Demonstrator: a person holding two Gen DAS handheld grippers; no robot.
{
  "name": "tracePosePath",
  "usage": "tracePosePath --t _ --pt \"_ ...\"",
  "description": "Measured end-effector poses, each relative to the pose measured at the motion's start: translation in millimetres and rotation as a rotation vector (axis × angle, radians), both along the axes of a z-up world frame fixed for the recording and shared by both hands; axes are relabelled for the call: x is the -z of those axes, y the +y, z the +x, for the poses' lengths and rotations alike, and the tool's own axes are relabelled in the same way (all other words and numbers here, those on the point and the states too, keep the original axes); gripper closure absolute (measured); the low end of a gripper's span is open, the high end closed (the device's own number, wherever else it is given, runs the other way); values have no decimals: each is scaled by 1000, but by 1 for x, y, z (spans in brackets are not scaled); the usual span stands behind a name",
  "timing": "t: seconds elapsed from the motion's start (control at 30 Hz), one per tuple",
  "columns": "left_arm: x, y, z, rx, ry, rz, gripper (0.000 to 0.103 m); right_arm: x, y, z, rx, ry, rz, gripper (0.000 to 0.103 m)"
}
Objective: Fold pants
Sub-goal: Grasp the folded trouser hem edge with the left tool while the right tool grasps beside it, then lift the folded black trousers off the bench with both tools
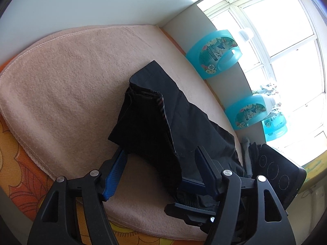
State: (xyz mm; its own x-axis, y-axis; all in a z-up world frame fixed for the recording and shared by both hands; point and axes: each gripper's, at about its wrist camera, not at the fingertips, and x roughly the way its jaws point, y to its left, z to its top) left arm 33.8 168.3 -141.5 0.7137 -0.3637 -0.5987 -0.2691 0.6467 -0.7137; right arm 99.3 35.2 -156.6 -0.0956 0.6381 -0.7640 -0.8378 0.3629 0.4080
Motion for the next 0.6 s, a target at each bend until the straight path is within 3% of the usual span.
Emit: tracePosePath --t 0.07,0.23,0.3,0.4,0.6 --pt "0 2 2 -13 0 -6 35 -2 -4 2 9 -3 -6 57" --pt "-2 0 17 -41 0 64 39 -8 -11 3 25 6 -8 57" --pt "0 -1 23 -9 -16 76 79 -15 -22 7 55 1 0 57" --pt "2 -3 22 1 -48 102 83 -34 -41 22 136 -2 26 53" --pt "-18 -26 12 65 -161 224 89 -71 -53 69 299 43 61 31"
